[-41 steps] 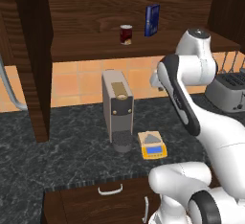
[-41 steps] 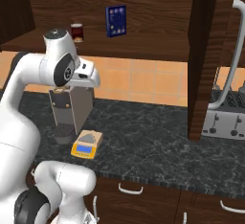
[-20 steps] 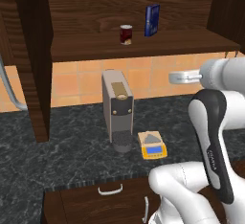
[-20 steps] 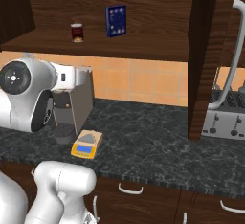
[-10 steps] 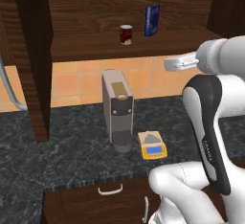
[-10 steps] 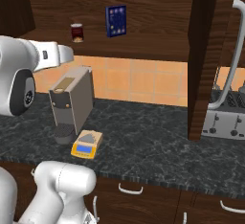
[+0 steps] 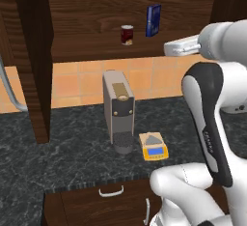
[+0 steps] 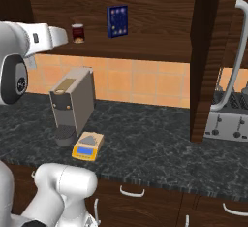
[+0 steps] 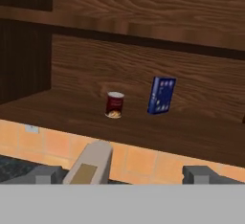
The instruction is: Pick the canned food and place it on the digital scale for weighing, and close the cabinet.
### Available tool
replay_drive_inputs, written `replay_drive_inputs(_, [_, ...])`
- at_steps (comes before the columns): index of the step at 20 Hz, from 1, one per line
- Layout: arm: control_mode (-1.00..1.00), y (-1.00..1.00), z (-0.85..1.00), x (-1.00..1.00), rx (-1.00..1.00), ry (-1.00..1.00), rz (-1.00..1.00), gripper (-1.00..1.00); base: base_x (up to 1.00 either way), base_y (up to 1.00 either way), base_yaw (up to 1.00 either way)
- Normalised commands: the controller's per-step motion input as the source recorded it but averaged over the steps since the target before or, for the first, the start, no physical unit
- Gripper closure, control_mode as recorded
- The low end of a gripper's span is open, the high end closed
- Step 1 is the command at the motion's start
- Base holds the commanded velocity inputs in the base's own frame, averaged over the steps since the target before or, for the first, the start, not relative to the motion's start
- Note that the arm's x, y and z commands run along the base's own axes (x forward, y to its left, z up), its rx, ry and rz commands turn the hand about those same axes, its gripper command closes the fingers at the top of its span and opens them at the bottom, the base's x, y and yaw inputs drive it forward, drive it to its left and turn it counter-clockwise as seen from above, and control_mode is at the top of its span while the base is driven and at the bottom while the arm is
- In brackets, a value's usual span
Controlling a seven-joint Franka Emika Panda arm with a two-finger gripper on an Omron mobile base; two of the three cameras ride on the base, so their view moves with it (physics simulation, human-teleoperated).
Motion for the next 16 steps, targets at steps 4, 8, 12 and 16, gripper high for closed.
replay_drive_inputs(4, [-1.0, 0.21, -0.08, 0.15, 0.04, -0.05, 0.0, -1.0, 0.0, 0.0, 0.0])
replay_drive_inputs(8, [-1.0, 0.22, -0.22, 0.29, 0.09, -0.04, 0.0, -1.0, 0.0, 0.0, 0.0])
replay_drive_inputs(12, [-1.0, 0.04, -0.13, 0.42, 0.05, -0.02, 0.0, -1.0, 0.0, 0.0, 0.0])
replay_drive_inputs(16, [-1.0, 0.05, -0.06, 0.66, 0.0, 0.07, 0.0, -1.0, 0.0, 0.0, 0.0])
